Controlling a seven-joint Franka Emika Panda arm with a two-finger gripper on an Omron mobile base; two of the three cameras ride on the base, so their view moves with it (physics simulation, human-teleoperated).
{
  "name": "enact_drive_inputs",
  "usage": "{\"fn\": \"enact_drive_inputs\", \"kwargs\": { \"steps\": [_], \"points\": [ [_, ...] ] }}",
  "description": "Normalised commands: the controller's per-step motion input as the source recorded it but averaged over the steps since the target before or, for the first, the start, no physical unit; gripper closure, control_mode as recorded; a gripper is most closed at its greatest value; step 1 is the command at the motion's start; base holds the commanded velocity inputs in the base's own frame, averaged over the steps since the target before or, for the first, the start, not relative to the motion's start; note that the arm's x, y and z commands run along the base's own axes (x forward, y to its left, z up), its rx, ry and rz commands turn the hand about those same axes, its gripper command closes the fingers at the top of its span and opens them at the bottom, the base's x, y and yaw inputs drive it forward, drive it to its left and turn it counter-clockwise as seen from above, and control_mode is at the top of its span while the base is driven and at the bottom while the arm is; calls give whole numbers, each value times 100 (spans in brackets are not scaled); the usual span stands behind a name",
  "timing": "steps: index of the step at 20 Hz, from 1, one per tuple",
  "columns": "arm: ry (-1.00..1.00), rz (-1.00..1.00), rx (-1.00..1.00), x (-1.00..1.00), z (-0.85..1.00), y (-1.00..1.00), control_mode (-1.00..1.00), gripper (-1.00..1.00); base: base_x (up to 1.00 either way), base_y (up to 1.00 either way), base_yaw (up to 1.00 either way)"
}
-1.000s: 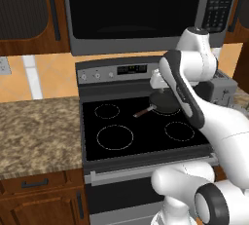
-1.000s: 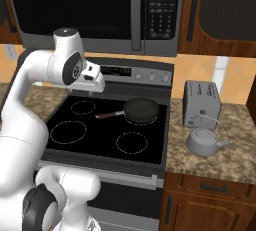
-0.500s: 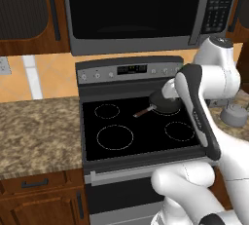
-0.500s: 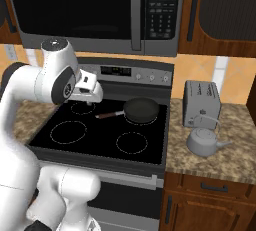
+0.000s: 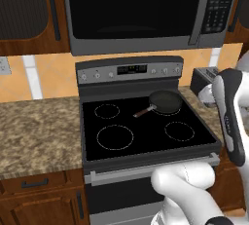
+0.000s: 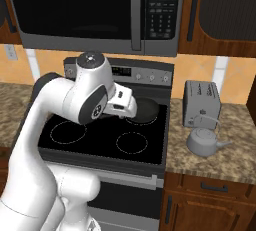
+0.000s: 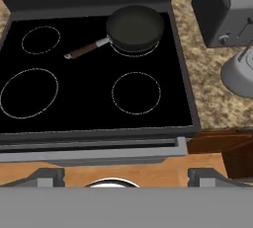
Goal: Pick the kettle from the counter and place it on a stove burner. Then turn the burner on.
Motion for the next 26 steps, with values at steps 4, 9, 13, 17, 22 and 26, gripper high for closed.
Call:
{"fn": "enact_drive_inputs", "kwargs": {
  "steps": [4,9,13,17,22,26],
  "points": [
    [0,-13,0,-10,-2,-100,-100,-100,0,0,0],
    [1,-23,1,3,-10,-100,-100,-100,0,0,0],
    [0,-31,3,21,-29,-100,-100,-100,0,0,0],
    [0,-36,5,35,-40,-100,-100,-100,0,0,0],
    [0,-35,11,78,-31,-100,-100,-100,0,0,0],
    [7,-18,26,100,0,-97,-100,-100,0,0,0]
  ]
}}
